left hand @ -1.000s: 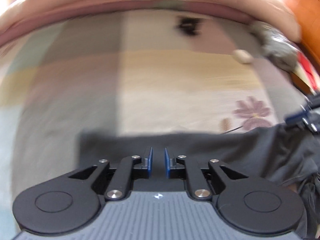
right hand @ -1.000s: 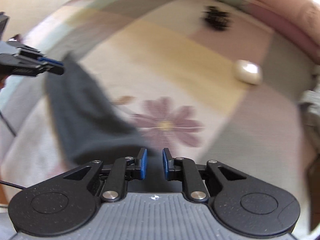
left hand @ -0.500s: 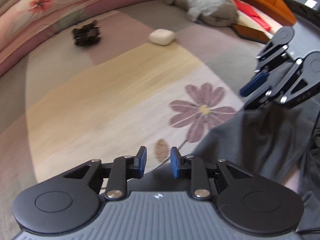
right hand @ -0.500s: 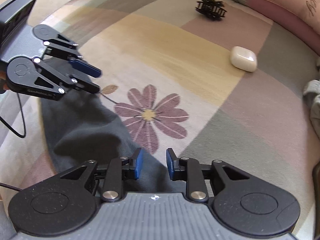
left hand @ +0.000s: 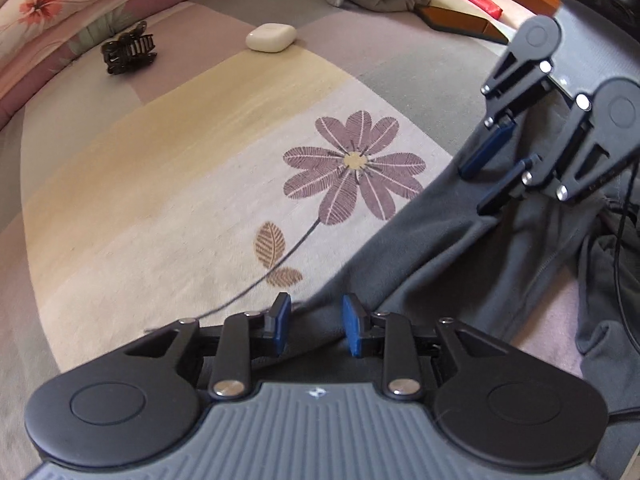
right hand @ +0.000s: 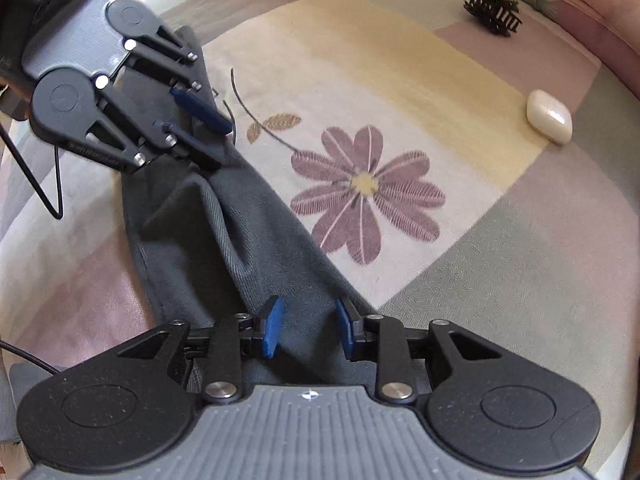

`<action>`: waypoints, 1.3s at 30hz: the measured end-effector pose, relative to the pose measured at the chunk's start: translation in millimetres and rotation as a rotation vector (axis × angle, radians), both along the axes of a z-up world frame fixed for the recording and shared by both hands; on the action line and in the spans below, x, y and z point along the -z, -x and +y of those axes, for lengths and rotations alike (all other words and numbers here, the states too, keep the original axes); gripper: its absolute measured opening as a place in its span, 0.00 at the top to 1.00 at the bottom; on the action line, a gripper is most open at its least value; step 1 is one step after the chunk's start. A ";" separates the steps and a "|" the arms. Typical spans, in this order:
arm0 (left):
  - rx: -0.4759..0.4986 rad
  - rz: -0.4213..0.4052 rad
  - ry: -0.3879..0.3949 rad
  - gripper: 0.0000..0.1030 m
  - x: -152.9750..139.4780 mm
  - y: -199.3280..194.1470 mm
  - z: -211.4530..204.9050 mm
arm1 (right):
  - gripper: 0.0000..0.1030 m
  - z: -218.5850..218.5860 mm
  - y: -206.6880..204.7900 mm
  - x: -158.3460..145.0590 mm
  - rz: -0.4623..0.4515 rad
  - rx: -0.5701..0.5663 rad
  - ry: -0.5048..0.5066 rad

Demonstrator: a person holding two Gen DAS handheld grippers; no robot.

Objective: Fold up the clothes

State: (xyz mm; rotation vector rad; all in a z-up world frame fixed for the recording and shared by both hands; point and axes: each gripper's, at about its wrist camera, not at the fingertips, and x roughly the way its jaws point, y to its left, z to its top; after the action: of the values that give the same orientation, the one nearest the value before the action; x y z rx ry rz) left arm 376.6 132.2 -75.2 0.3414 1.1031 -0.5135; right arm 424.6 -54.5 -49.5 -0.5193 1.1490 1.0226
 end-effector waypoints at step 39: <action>-0.275 0.126 0.114 0.71 -14.9 49.4 47.2 | 0.86 41.1 -68.9 -8.1 -0.023 0.097 -0.023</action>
State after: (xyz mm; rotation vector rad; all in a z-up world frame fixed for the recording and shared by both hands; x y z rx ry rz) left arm 327.2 179.3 -60.4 0.0559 1.2148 -0.3549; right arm 493.5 -13.4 -41.4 -0.4519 1.1299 0.9433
